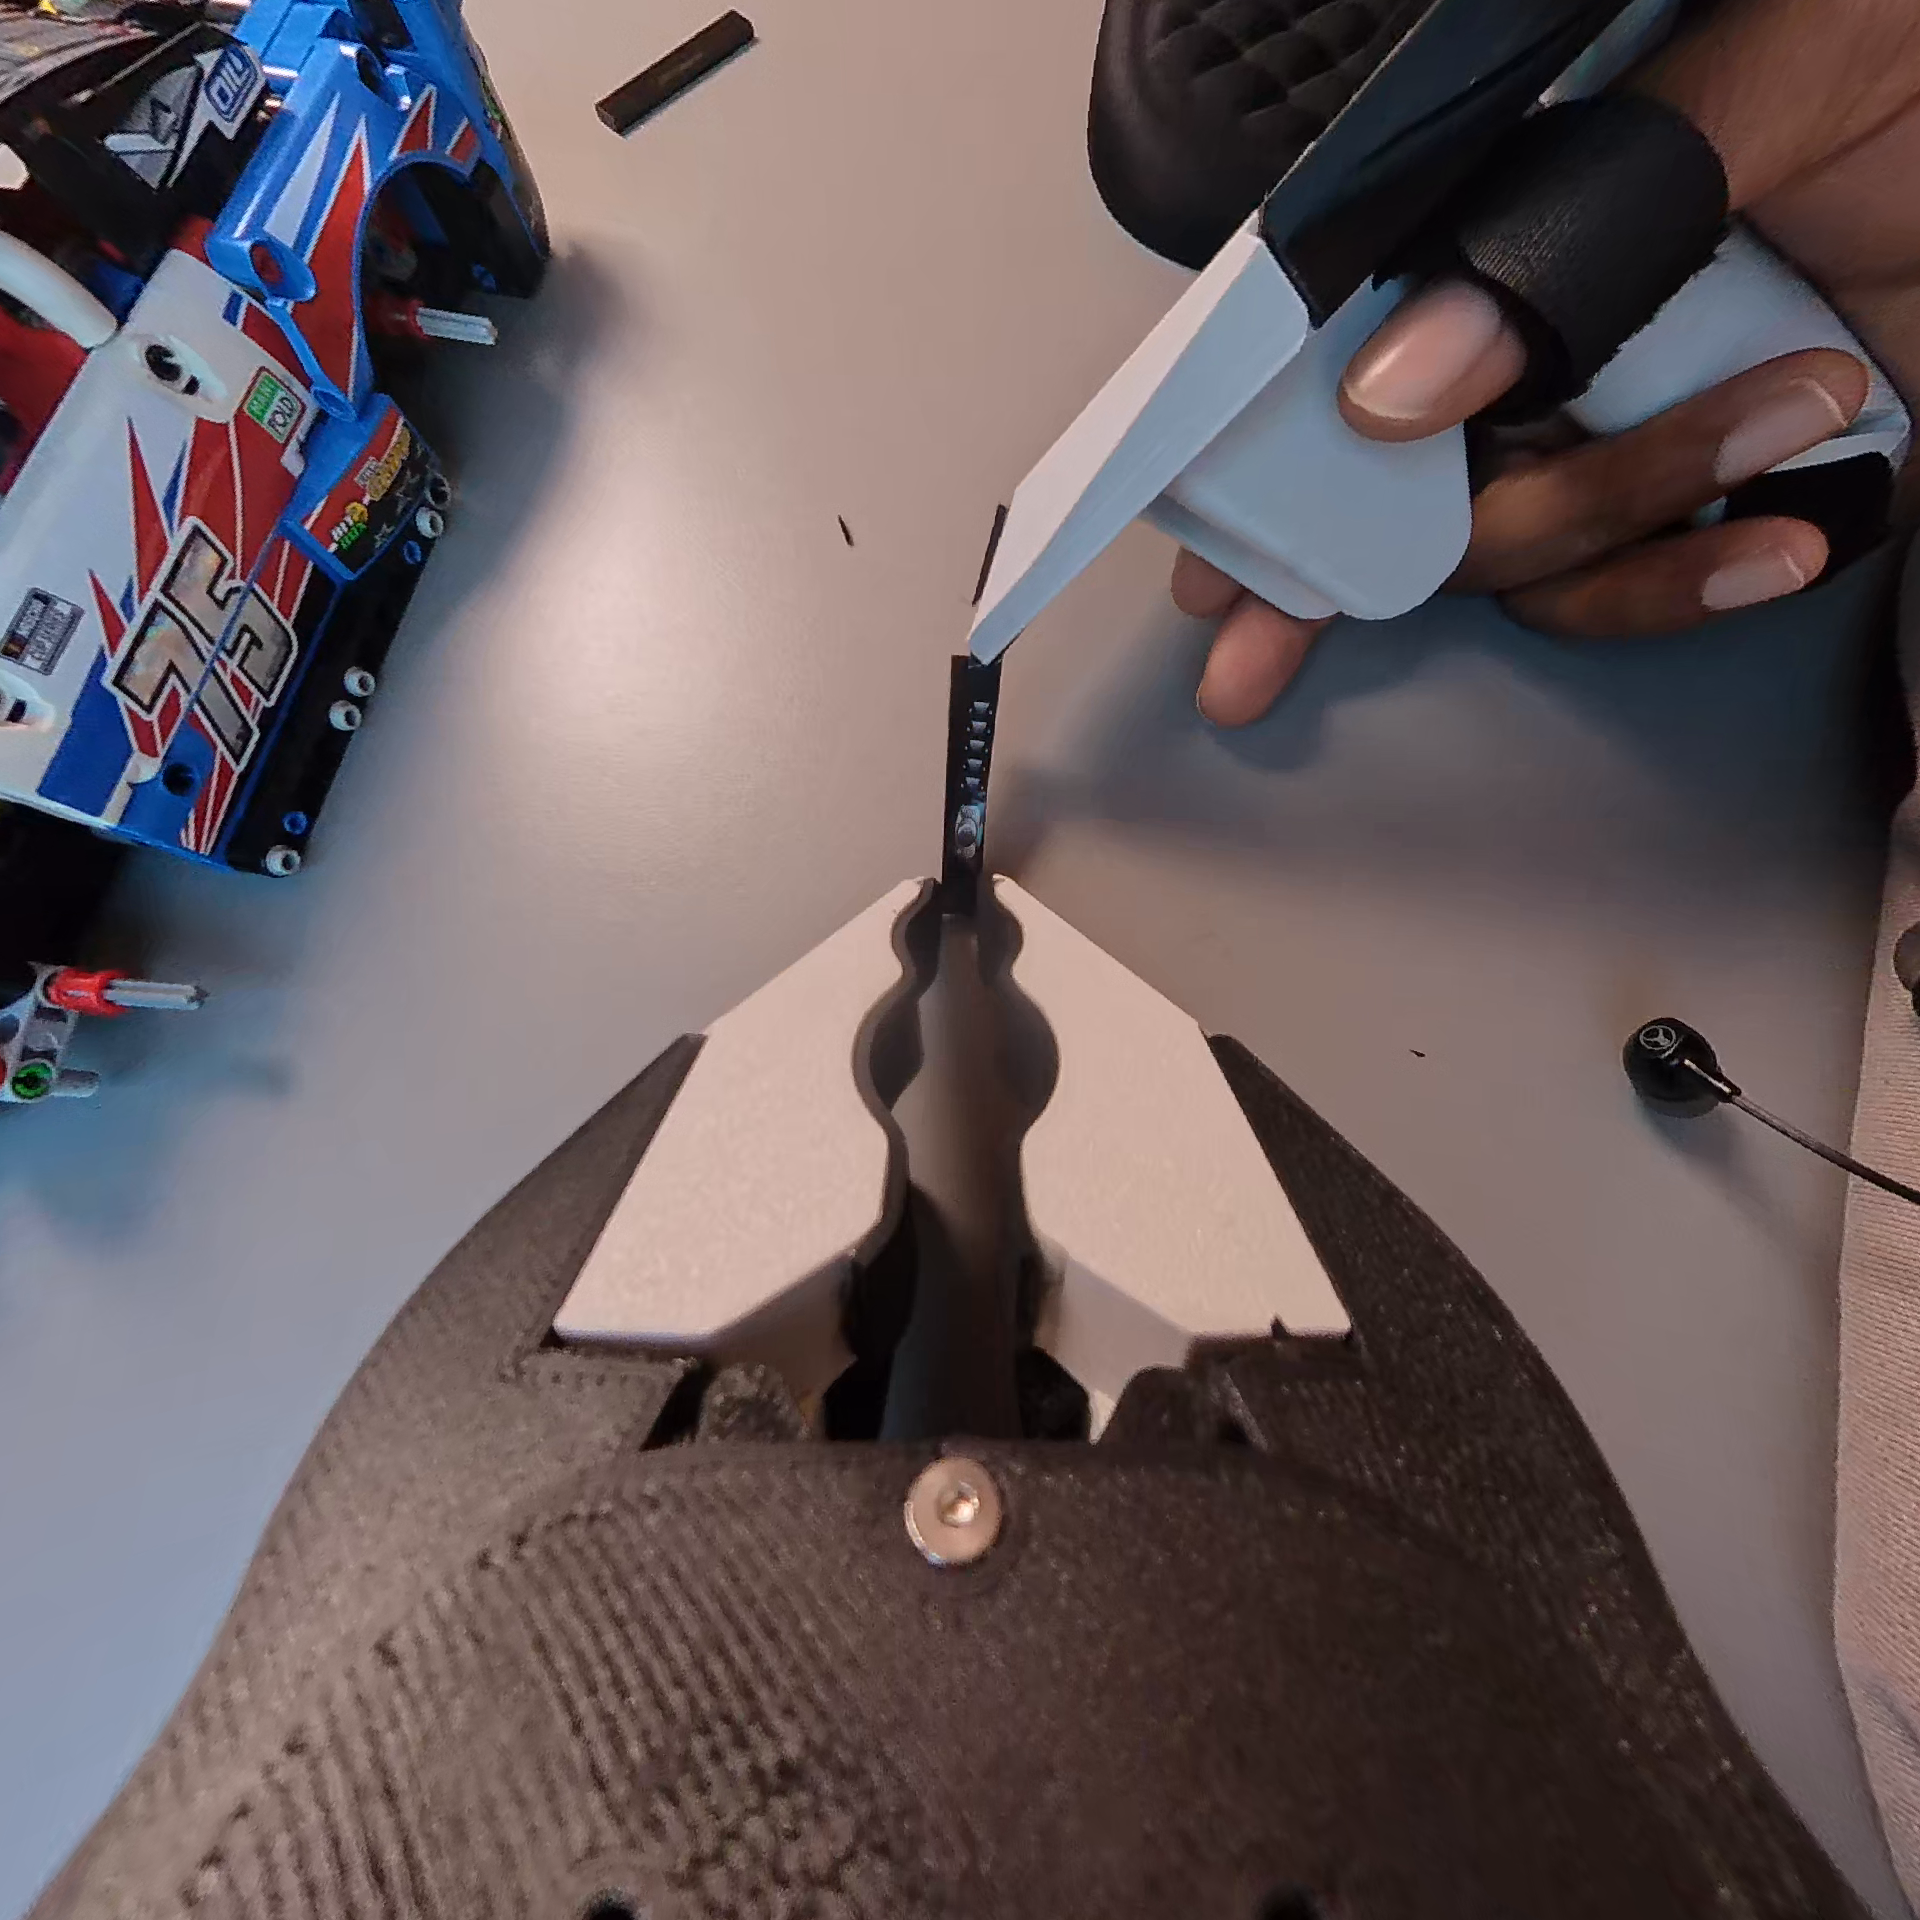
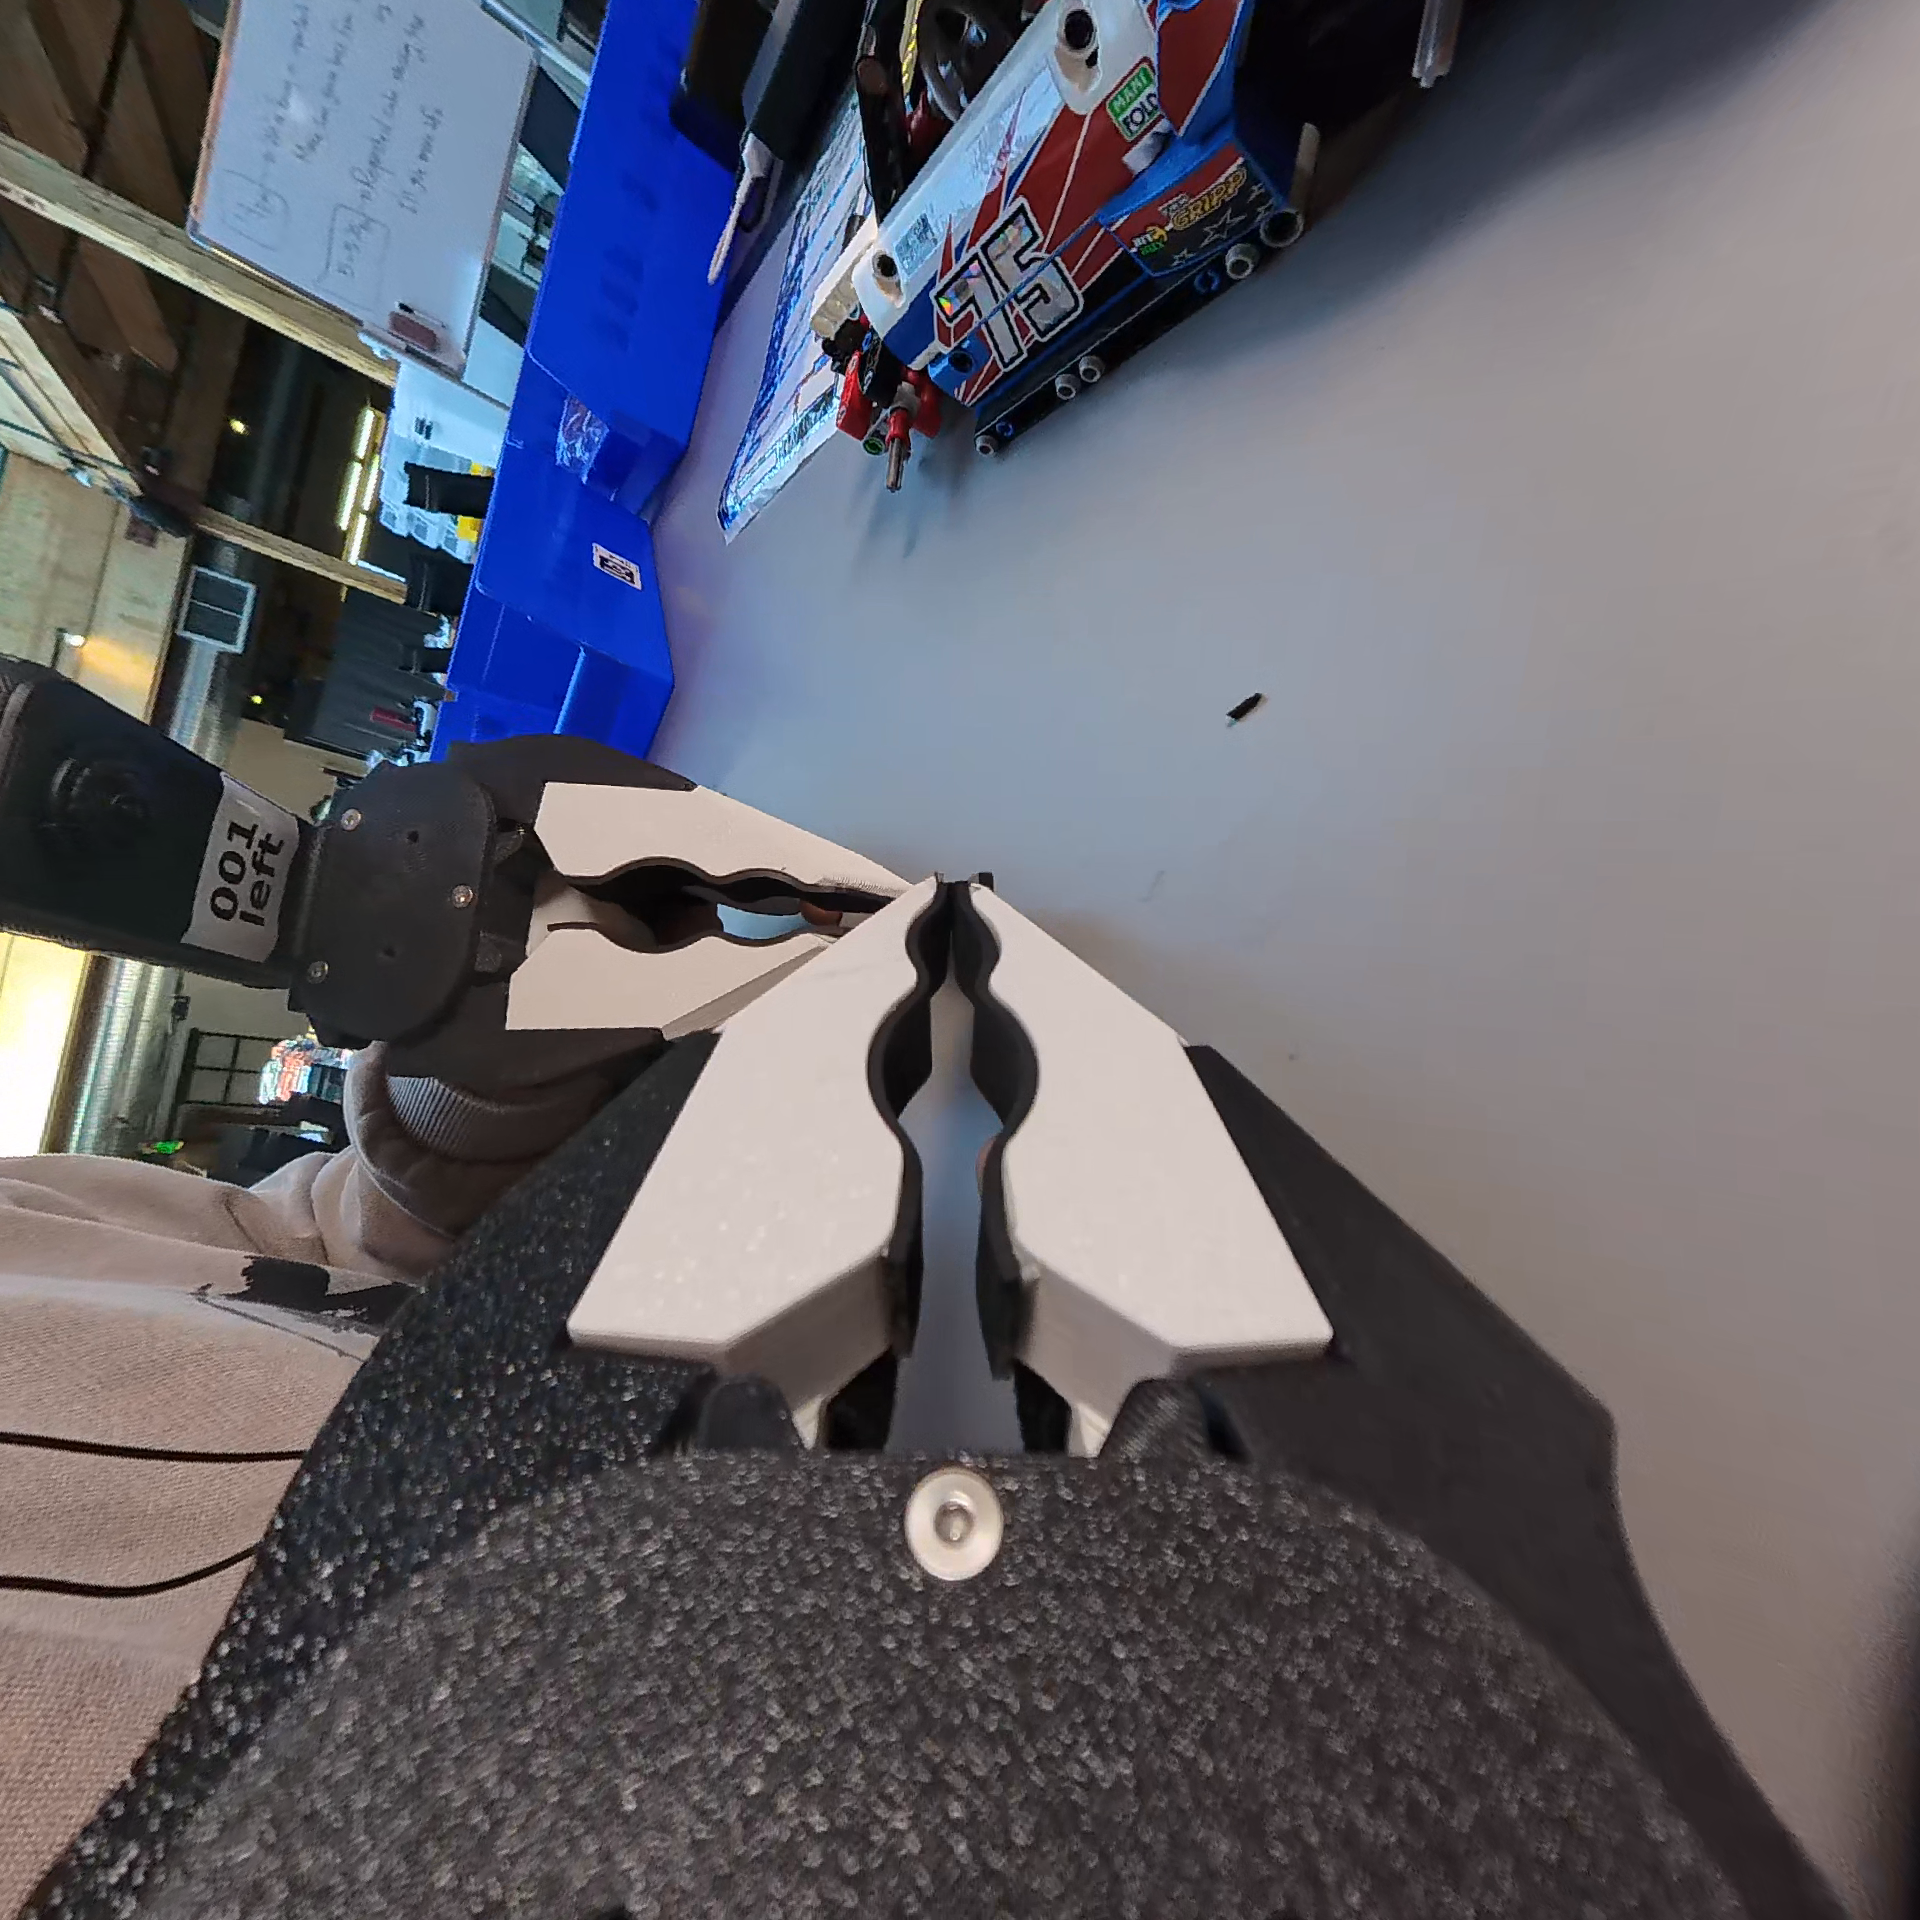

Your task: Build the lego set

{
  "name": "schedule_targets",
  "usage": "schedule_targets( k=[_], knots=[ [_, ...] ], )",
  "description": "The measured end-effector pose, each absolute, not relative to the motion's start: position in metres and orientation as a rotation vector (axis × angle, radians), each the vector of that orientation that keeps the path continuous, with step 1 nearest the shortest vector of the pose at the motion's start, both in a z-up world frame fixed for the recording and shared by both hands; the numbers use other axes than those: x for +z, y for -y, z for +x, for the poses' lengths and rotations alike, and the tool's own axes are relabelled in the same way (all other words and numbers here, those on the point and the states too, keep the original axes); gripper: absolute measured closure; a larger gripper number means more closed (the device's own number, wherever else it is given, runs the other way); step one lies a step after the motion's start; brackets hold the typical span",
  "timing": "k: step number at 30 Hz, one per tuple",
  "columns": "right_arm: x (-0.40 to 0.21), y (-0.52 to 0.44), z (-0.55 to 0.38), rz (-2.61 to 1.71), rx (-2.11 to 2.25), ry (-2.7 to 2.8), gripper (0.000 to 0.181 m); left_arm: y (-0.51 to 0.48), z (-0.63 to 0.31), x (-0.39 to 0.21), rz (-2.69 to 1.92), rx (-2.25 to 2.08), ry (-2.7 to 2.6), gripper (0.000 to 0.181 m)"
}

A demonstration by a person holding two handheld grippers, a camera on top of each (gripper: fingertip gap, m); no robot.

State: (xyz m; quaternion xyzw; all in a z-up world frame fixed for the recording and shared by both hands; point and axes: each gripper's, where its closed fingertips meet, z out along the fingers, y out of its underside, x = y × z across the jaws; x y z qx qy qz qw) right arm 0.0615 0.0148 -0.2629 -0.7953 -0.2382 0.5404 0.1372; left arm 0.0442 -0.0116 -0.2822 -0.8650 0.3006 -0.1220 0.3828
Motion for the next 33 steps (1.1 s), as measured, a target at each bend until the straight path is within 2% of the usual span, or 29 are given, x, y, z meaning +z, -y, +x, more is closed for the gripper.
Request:
schedule_targets(
  k=[33],
  knots=[
    [-0.2635,-0.022,0.0648,-2.304,1.572,0.662,0.181,0.0133,0.0432,-0.2784,-2.185,-0.348,-0.772,0.177]
  ],
)
